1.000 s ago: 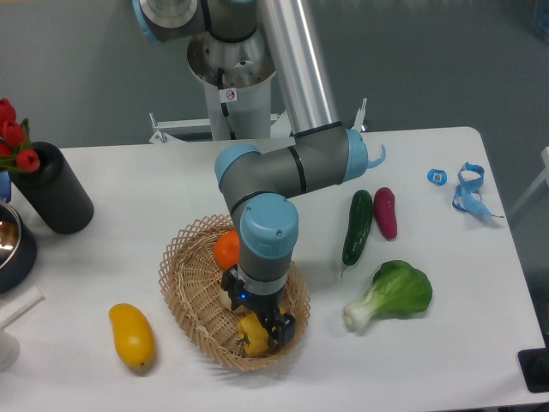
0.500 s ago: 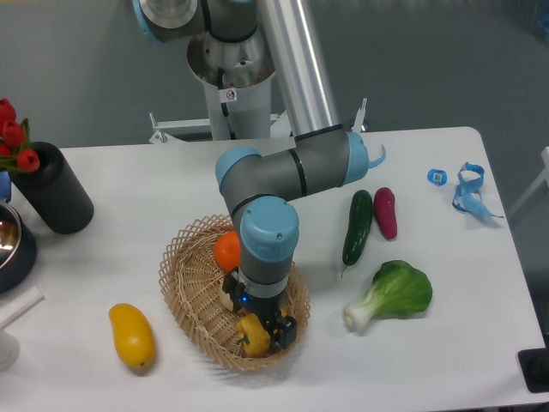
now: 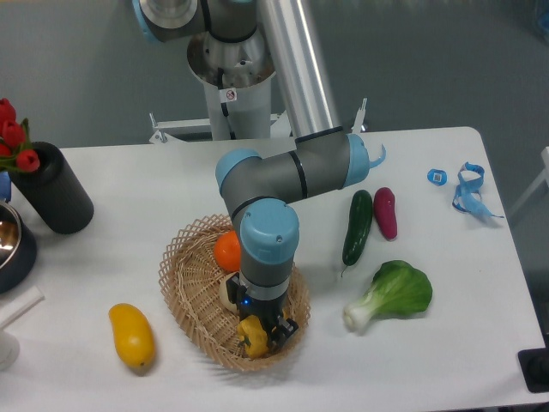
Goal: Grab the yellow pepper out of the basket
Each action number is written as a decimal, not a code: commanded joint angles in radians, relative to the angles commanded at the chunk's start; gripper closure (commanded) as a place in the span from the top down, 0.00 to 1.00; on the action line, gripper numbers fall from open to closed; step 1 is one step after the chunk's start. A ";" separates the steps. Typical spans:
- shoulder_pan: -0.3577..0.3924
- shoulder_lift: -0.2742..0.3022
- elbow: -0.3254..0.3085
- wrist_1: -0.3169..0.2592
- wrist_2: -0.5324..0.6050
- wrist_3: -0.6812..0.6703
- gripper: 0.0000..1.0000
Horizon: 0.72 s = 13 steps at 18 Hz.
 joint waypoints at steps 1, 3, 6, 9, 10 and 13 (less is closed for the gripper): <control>0.000 0.003 0.000 -0.002 0.002 -0.003 0.45; -0.002 0.009 0.000 -0.003 0.000 -0.005 0.45; -0.006 0.026 0.002 -0.003 -0.002 -0.018 0.44; -0.006 0.044 0.003 -0.005 0.000 -0.026 0.44; -0.006 0.051 0.002 -0.005 0.000 -0.026 0.44; -0.008 0.064 0.002 -0.006 0.000 -0.026 0.44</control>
